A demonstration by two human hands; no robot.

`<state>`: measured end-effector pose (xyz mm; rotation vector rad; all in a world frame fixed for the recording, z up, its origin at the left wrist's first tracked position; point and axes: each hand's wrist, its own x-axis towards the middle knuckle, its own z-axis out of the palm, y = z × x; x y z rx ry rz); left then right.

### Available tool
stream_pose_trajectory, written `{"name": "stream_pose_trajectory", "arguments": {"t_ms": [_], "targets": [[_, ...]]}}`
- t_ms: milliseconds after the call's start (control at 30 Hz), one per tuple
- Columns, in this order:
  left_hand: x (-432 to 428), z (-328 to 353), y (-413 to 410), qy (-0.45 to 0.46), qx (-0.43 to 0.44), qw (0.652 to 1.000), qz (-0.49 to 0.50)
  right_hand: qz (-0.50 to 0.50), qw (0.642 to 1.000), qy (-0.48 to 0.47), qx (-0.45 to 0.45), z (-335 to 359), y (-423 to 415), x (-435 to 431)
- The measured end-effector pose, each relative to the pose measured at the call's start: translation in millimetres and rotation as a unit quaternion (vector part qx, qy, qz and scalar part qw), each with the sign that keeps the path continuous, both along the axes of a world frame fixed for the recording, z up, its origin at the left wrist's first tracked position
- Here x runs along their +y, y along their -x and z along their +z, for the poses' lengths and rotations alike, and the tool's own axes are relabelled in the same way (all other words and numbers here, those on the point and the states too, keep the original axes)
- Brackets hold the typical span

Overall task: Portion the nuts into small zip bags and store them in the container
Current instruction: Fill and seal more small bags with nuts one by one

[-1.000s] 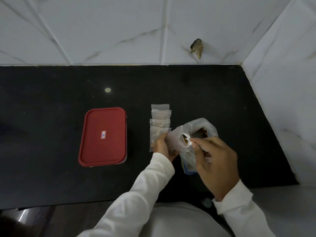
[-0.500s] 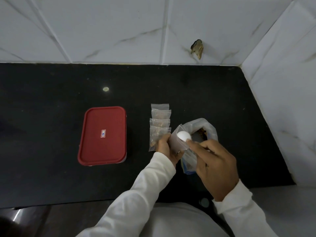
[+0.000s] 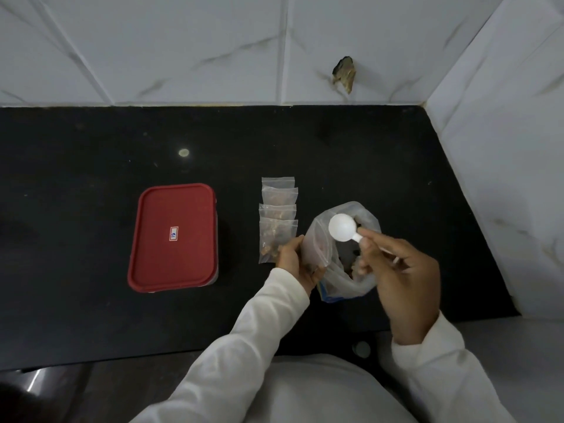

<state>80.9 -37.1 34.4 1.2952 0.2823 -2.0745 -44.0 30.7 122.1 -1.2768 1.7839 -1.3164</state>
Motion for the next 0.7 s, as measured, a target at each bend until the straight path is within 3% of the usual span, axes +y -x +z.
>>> {"name": "stream_pose_trajectory", "arguments": {"t_ms": [67, 133, 267, 367, 700], "targets": [[1, -1, -2, 0.000, 0.003, 1.000, 0.001, -0.070, 0.994, -0.028, -0.085, -3, 17, -4], [2, -4, -3, -0.002, 0.001, 1.000, 0.007, -0.112, 0.988, -0.043, -0.095, -15, 40, -9], [6, -10, 5, -0.007, -0.008, 1.000, 0.007, -0.057, 0.988, -0.088, 0.111, -54, 77, -10], [9, -16, 14, 0.001, -0.017, 1.000, 0.015, 0.032, 0.968, -0.063, 0.239, -75, 86, -10], [21, -39, 26, -0.024, -0.065, 0.994, 0.089, 0.174, 0.931, -0.124, 0.297, -102, 67, -28]]}}
